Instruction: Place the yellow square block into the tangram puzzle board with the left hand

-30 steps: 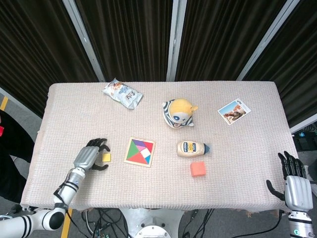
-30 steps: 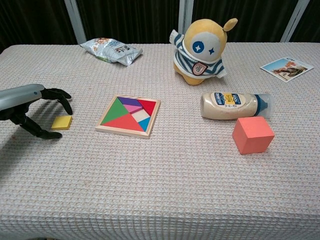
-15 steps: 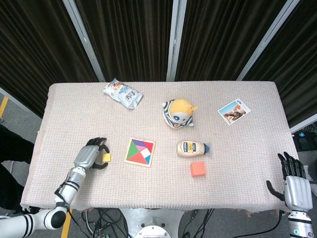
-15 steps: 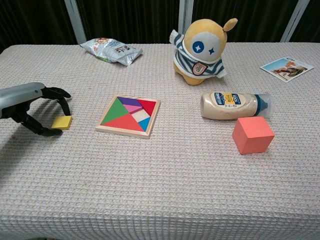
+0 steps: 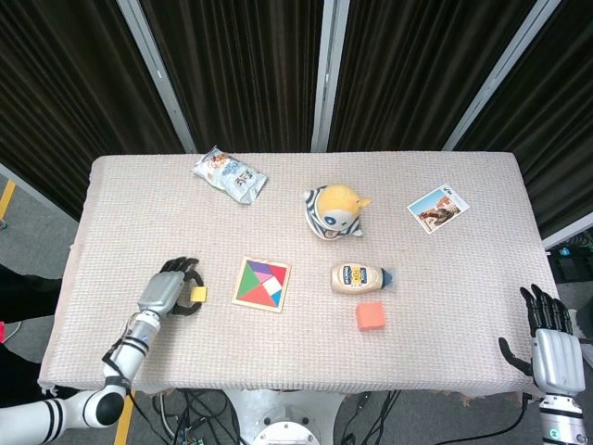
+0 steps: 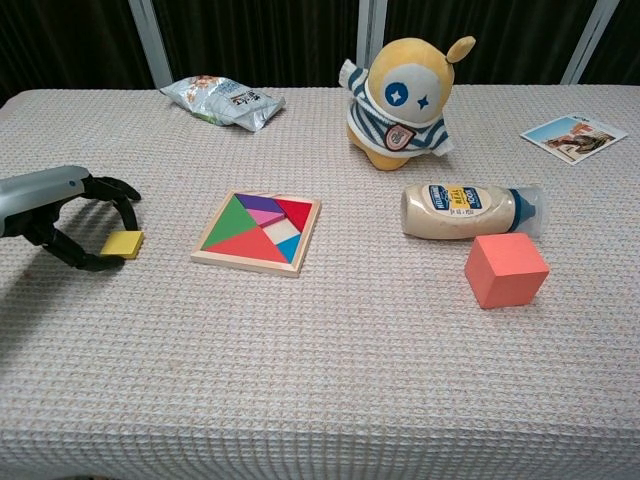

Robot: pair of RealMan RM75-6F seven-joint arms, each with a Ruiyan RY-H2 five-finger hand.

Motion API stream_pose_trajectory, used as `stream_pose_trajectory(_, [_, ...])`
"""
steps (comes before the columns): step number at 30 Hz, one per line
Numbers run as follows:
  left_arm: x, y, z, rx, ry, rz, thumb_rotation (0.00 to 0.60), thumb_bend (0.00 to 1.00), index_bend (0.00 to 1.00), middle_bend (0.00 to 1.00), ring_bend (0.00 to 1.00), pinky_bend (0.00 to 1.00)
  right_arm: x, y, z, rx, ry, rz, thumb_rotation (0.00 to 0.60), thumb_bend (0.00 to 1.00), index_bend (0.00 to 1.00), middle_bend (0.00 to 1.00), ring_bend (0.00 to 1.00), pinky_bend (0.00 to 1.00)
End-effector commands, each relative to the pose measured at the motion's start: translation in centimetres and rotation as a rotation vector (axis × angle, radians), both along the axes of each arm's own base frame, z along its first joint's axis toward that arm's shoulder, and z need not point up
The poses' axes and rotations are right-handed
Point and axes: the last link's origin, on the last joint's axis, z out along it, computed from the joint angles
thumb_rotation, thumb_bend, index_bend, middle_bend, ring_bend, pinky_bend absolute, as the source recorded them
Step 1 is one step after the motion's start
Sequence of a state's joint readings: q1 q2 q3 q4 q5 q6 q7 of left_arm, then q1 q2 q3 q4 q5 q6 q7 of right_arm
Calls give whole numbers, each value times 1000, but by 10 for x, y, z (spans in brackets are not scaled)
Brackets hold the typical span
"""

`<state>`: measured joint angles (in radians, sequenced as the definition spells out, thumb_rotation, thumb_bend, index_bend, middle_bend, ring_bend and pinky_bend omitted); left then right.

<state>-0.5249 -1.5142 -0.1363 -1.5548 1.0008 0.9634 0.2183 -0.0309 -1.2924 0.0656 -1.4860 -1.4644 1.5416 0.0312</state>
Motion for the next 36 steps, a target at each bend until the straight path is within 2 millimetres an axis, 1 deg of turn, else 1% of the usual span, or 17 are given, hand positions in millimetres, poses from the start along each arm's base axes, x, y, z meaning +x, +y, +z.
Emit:
stream_pose_trajectory(1, [0,0,0,-1,1,2,600,313,452,106,0,22,0,0,0,-1,0,0,600,201,0,0,0,0])
stream_pose_trajectory(5, [4,-1,2,-1,-7,-12,600,320,455,106,0,22,-1,0,0,-2,-1,-3,600,202,0,0,0,0])
stream_pose_trajectory(11, [29,-3,7,5,-15,-132,600,321,454,107,0,21,-1,-1,0,-2,-2,-3,600,202,0,0,0,0])
stream_pose_trajectory(15, [50,1,5,18,-32,-267,600,321,465,128,0,40,-1,-1,1,-3,-4,-2,600,202,0,0,0,0])
stream_pose_trajectory(19, [67,12,0,0,-20,-420,600,323,480,143,0,56,-3,0,3,-9,-7,-6,600,202,0,0,0,0])
stream_pose_trajectory(24, [82,28,-6,-52,27,-551,600,321,474,143,0,52,-4,0,4,-13,-11,-11,600,202,0,0,0,0])
stream_pose_trajectory(28, [91,40,-11,-89,70,-633,600,320,456,143,0,46,-6,0,4,-13,-15,-14,600,202,0,0,0,0])
stream_pose_trajectory(31, [94,50,-14,-82,115,-702,600,313,430,144,0,45,-7,-1,4,-12,-18,-18,600,202,0,0,0,0])
stream_pose_trajectory(36, [98,61,-17,-108,155,-767,600,313,431,148,0,44,-9,-1,5,-11,-18,-22,600,202,0,0,0,0])
